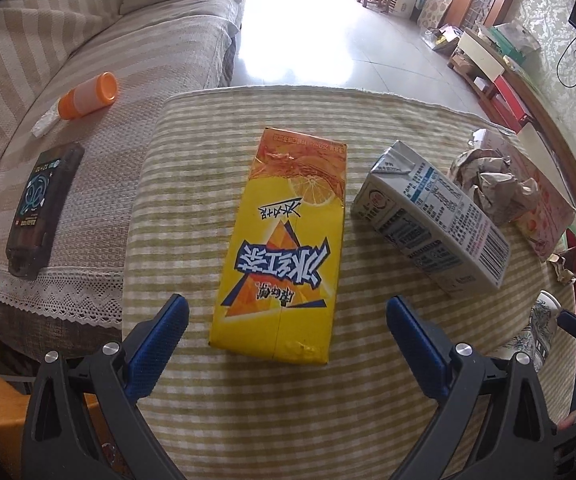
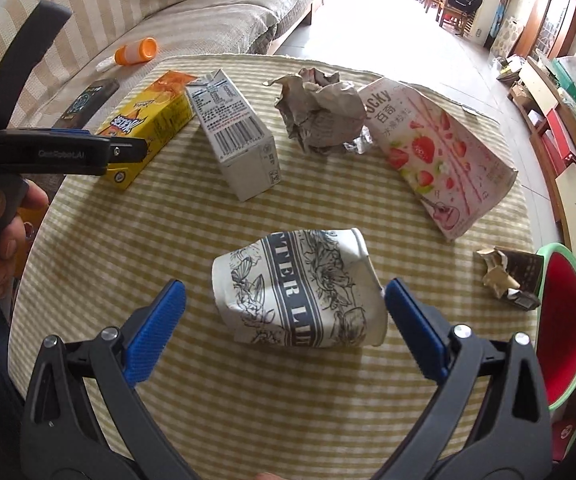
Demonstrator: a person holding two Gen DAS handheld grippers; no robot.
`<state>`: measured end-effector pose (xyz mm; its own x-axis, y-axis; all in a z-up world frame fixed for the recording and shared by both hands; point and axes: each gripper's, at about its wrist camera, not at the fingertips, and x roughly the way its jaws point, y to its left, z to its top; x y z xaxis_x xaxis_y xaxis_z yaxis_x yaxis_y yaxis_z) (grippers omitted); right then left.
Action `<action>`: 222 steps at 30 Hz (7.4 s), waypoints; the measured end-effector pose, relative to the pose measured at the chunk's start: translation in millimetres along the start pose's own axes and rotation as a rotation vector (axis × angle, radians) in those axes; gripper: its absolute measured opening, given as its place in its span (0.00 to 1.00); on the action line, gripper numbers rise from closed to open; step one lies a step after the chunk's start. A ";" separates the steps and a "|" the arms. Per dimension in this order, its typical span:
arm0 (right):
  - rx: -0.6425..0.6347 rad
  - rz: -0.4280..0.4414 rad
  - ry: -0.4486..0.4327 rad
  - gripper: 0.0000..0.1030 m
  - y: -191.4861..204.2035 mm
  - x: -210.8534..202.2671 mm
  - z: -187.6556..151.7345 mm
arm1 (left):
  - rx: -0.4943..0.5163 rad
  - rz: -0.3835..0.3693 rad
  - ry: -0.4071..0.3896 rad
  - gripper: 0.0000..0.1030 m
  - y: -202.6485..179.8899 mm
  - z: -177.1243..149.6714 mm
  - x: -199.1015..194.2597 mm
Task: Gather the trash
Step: 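Grasp the patterned paper cup with the right tool while the left tool grasps the yellow juice carton, then lift and carry the paper cup and juice carton over the red bucket, then open the left tool to drop the juice carton into the bucket, then open the right tool to drop the paper cup into the bucket, then move both open tools back over the table toward the milk carton and Pocky box, then grasp the pink Pocky box with the right tool while the left tool grasps the white milk carton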
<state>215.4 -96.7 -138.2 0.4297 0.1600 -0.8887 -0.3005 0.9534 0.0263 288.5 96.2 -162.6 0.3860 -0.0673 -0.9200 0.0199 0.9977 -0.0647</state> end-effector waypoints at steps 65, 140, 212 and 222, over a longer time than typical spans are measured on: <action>0.185 0.014 -0.242 0.79 -87.3 -144.5 -23.2 | 0.049 -0.047 -0.255 0.54 -104.7 -61.1 -158.8; 0.637 -0.085 -0.267 0.95 -381.6 -152.1 -94.8 | 0.450 -0.345 -0.062 0.83 -444.2 -27.1 -68.7; 0.208 0.069 0.000 0.93 -165.5 47.2 78.8 | -0.248 -0.005 0.033 0.88 -96.7 24.7 31.4; 0.158 0.111 0.025 0.57 -143.9 51.7 77.1 | -0.192 -0.028 0.047 0.51 -98.3 16.9 27.2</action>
<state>346.6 -206.0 -152.6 0.3792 0.2621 -0.8874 -0.2068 0.9588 0.1948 312.6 -3.6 -174.7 0.3438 -0.0994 -0.9338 -0.1485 0.9761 -0.1586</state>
